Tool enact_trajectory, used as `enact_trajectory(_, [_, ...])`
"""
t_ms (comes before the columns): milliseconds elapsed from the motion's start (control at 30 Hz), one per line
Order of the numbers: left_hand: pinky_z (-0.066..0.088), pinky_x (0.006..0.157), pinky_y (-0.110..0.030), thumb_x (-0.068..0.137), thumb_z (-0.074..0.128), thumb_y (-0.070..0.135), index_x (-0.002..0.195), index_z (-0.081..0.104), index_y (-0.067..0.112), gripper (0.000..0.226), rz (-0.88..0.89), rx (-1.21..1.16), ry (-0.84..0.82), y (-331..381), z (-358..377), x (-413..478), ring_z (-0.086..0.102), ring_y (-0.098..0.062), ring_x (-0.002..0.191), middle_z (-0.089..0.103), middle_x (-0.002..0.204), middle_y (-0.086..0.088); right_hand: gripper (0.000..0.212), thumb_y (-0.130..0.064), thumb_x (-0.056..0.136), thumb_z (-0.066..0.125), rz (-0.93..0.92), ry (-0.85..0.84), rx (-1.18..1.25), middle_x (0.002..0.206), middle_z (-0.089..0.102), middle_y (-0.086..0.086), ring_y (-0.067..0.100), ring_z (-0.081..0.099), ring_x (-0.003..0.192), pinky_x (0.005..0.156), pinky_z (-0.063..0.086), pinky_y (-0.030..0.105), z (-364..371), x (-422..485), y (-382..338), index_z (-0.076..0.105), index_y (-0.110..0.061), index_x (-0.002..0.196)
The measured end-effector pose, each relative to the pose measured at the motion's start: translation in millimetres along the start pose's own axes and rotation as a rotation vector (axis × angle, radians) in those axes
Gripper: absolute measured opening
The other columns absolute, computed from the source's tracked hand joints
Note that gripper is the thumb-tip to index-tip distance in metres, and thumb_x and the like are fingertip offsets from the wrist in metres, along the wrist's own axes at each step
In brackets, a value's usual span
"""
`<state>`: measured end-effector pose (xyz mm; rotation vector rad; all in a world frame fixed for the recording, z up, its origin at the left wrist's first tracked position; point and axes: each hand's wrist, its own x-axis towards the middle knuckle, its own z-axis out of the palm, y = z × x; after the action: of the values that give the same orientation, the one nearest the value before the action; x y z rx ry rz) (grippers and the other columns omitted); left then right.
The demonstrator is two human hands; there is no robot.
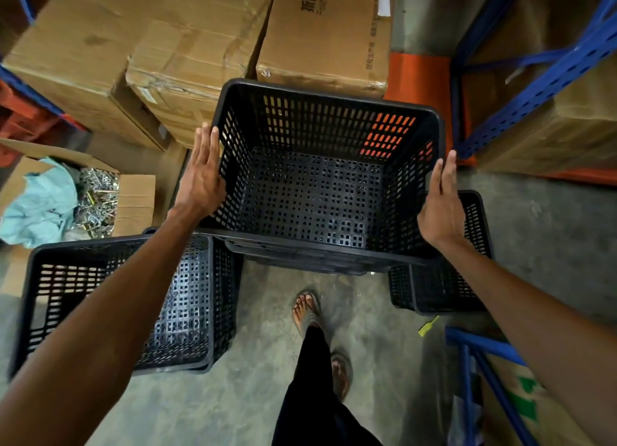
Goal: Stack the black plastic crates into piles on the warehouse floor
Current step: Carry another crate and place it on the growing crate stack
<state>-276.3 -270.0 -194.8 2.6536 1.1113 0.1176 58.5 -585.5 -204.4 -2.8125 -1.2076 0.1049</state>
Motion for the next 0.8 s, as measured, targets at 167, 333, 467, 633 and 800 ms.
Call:
enact_trajectory(167, [0.008,0.124,-0.044,0.081,0.047,0.013,0.152,-0.002,-0.002,0.088,0.028,0.140,-0.050,-3,1,3,-0.008,-0.035,0.150,-0.009,0.162,-0.020,0.103,0.004,0.078,0.063,-0.007,-0.030,0.011,0.163,-0.018,0.003,0.030,0.006,0.152,0.064,0.056,0.030,0,0,-1,-0.004,-0.009,0.154])
enact_trajectory(333, [0.005,0.124,-0.045,0.079,0.049,0.012,0.153,-0.010,0.005,0.095,0.042,0.120,-0.039,-8,5,6,-0.014,-0.031,0.150,-0.014,0.162,-0.015,0.104,0.002,0.077,0.065,0.007,-0.028,0.004,0.163,-0.017,0.002,0.029,0.003,0.152,0.072,0.057,0.031,-2,1,-2,-0.004,-0.008,0.155])
enact_trajectory(467, [0.007,0.123,-0.048,0.079,0.048,0.014,0.153,-0.013,0.007,0.096,0.040,0.155,-0.076,-9,6,5,-0.016,-0.031,0.150,-0.018,0.162,-0.011,0.105,0.001,0.077,0.065,0.016,-0.047,0.003,0.163,-0.019,0.002,0.031,-0.003,0.152,0.068,0.058,0.029,-4,0,-4,-0.005,-0.008,0.155])
enact_trajectory(633, [-0.016,0.122,-0.031,0.080,0.049,0.014,0.153,-0.014,0.010,0.096,-0.003,0.147,-0.091,-4,1,6,-0.020,-0.025,0.150,-0.019,0.162,-0.007,0.109,0.002,0.073,0.066,0.033,-0.077,0.023,0.163,-0.018,0.003,0.032,0.000,0.152,0.062,0.059,0.032,-8,0,-8,-0.005,-0.008,0.155])
enact_trajectory(800, [-0.006,0.124,-0.038,0.080,0.051,0.016,0.153,-0.014,0.009,0.098,-0.005,0.147,-0.077,-2,-1,6,-0.017,-0.026,0.150,-0.019,0.162,-0.007,0.113,0.002,0.069,0.068,0.067,-0.124,0.019,0.163,-0.017,0.002,0.032,0.005,0.151,0.050,0.056,0.028,-12,3,-11,-0.004,-0.008,0.155])
